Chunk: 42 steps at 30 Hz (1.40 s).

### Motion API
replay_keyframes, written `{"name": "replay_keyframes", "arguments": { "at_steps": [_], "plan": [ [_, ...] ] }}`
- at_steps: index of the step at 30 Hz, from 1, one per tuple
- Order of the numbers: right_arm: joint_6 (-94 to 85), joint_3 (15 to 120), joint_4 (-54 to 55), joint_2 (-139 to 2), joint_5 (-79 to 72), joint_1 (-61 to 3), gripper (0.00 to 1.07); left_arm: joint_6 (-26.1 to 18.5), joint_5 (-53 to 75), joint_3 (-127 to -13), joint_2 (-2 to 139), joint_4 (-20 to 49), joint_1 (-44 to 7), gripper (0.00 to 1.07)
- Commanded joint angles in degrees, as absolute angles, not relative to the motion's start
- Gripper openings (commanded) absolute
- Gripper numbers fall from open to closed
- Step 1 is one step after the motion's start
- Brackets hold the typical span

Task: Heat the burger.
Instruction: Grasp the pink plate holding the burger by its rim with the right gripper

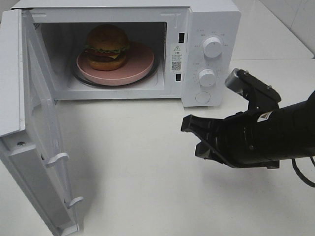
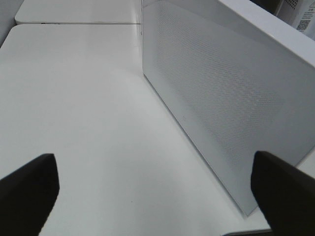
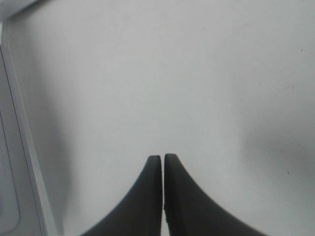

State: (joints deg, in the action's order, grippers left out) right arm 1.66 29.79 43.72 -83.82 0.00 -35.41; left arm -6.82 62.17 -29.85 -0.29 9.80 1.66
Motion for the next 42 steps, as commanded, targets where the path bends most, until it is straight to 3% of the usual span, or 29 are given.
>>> {"name": "replay_keyframes", "arguments": {
  "at_steps": [1, 6, 8, 10, 19, 24, 30, 38, 42],
  "plan": [
    [-1.4, 29.9, 41.7, -83.3, 4.6, -35.5, 0.05, -6.5, 61.5, -29.7, -1.3, 10.1, 1.7, 0.98],
    [-1.3, 30.0, 34.8, -83.3, 10.3, -35.5, 0.04, -6.5, 61.5, -29.7, -1.3, 10.1, 1.7, 0.98],
    [0.7, 32.1, 25.4, -83.3, 18.3, -35.5, 0.05, -6.5, 61.5, -29.7, -1.3, 10.1, 1.7, 0.98],
    [1.1, 32.9, 23.3, -83.3, 20.3, -35.5, 0.05, -6.5, 61.5, -29.7, -1.3, 10.1, 1.7, 0.98],
    [1.8, 45.3, 3.8, -83.3, 44.7, -35.5, 0.06, -6.5, 61.5, -29.7, -1.3, 10.1, 1.7, 0.98],
    [-1.8, 49.6, -1.4, -83.3, 52.1, -35.5, 0.07, -6.5, 61.5, -29.7, -1.3, 10.1, 1.7, 0.98],
    [-23.9, 56.3, -6.8, -83.3, 58.8, -35.5, 0.09, -6.5, 61.5, -29.7, -1.3, 10.1, 1.7, 0.98],
    [-59.6, 59.4, -12.0, -83.3, 57.1, -35.5, 0.12, -6.5, 61.5, -29.7, -1.3, 10.1, 1.7, 0.98],
    [-68.4, 59.4, -13.9, -83.3, 54.7, -35.5, 0.13, -6.5, 61.5, -29.7, -1.3, 10.1, 1.7, 0.98]
  ]
}}
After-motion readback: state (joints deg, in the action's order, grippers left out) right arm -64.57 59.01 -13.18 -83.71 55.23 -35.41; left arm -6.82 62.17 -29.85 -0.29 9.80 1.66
